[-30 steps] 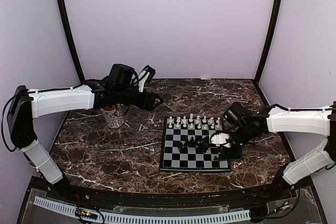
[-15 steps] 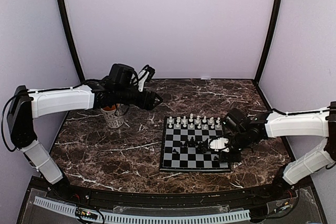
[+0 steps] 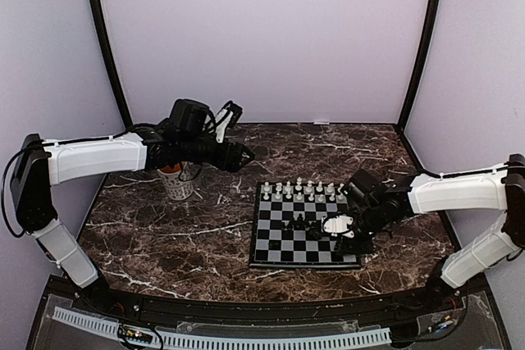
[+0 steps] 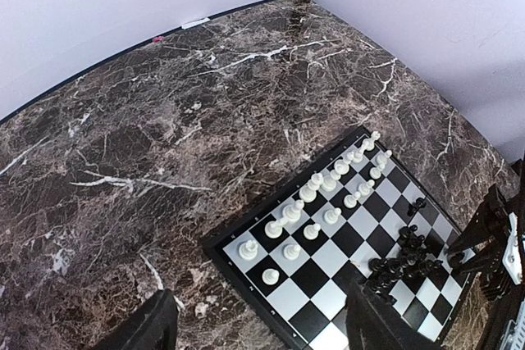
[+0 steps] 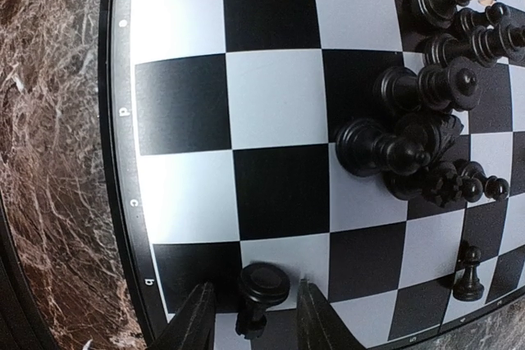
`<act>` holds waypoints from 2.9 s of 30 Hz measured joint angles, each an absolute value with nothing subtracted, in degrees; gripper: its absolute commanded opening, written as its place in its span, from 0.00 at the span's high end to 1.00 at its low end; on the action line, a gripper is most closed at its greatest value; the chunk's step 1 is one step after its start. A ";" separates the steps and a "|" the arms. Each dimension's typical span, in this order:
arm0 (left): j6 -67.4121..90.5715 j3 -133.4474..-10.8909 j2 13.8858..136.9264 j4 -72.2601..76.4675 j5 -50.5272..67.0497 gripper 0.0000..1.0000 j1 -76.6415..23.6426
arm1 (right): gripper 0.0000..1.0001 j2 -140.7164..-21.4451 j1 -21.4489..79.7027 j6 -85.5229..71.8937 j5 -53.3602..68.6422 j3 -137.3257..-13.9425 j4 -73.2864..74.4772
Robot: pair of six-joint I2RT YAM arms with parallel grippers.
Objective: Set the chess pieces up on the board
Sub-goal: Pick up the rook from the chessboard, then pass from the right arm to the left
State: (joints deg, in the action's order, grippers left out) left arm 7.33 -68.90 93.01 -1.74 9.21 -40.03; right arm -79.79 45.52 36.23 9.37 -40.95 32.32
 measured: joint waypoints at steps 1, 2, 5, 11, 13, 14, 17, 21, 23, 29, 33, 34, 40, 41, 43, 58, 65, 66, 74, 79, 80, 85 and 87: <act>7.33 -68.90 92.97 -1.74 9.30 0.28 -40.03 | 0.64 -79.99 45.63 36.14 9.41 -41.15 32.27; 7.33 -68.90 92.97 -1.74 9.39 0.28 -40.03 | 0.64 -80.25 45.76 36.10 9.43 -41.32 32.23; 7.33 -68.90 92.95 -1.74 9.43 0.27 -40.03 | 0.64 -80.66 46.30 36.01 9.47 -41.56 31.92; 7.35 -68.90 92.79 -1.72 9.63 0.27 -40.03 | 0.72 -81.82 46.94 35.79 9.61 -42.44 31.46; 7.53 -68.90 92.79 -1.74 9.72 0.28 -40.03 | 0.76 -82.17 47.05 35.57 9.82 -42.63 31.29; 7.60 -68.90 92.79 -1.74 9.85 0.28 -40.03 | 0.78 -82.30 47.11 35.59 9.93 -42.74 31.29; 7.73 -68.90 92.79 -1.74 10.07 0.28 -40.03 | 0.82 -82.72 47.20 35.33 10.48 -43.11 31.33; 7.73 -68.88 92.79 -1.72 10.17 0.28 -40.03 | 0.84 -82.70 47.24 34.68 10.70 -43.35 31.81; 7.70 -68.79 92.79 -1.69 10.28 0.28 -40.03 | 0.85 -82.41 47.24 34.33 10.83 -43.53 32.38; 7.64 -67.90 92.79 -0.71 11.84 0.28 -40.07 | 0.86 -79.96 46.72 32.62 13.65 -45.01 34.06; 6.57 -65.67 92.14 2.39 12.60 0.28 -40.66 | 0.86 -79.77 43.97 30.94 19.18 -48.16 35.86; 6.17 -64.82 91.64 3.16 12.56 0.28 -40.99 | 0.86 -79.77 42.89 30.50 20.95 -49.41 36.56; 1.10 -55.92 82.46 12.32 5.80 0.31 -48.58 | 0.86 -80.97 38.28 24.18 30.37 -62.76 38.54; 0.08 -54.76 80.53 14.28 3.79 0.31 -50.06 | 0.86 -81.25 38.22 22.85 31.73 -65.25 38.26; -1.54 -52.36 76.84 19.68 -0.69 0.31 -52.97 | 0.86 -81.95 38.20 20.34 34.02 -69.60 37.87; -5.21 -47.88 84.55 60.05 -26.48 0.44 -61.41 | 0.85 -94.87 35.20 -11.84 47.27 -89.95 17.45; -11.31 -54.78 96.16 75.05 -31.64 0.50 -65.69 | 0.85 -97.43 34.96 -24.64 49.71 -92.47 7.88; -12.19 -56.14 97.36 76.29 -32.18 0.51 -66.26 | 0.85 -97.51 34.96 -26.02 50.00 -92.47 6.87; -15.09 -61.63 102.26 81.10 -37.80 0.55 -67.72 | 0.85 -97.54 34.96 -33.76 52.36 -91.77 -0.99; -16.51 -65.19 105.36 81.60 -40.51 0.58 -67.66 | 0.85 -97.54 34.96 -38.37 53.80 -88.58 -5.63; -16.67 -65.58 105.69 81.56 -40.97 0.58 -67.66 | 0.85 -97.54 34.96 -39.22 54.02 -88.14 -6.55; -16.99 -69.21 108.03 81.08 -42.37 0.62 -67.66 | 0.85 -97.49 34.96 -42.44 54.76 -86.00 -10.96; -17.21 -69.82 108.53 80.93 -42.98 0.63 -67.66 | 0.85 -97.49 34.83 -43.27 55.11 -85.67 -11.92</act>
State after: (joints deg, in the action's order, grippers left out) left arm -17.21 -69.82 108.53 80.93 -42.98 -67.66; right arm -97.49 34.83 -43.27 55.11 -85.67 -11.92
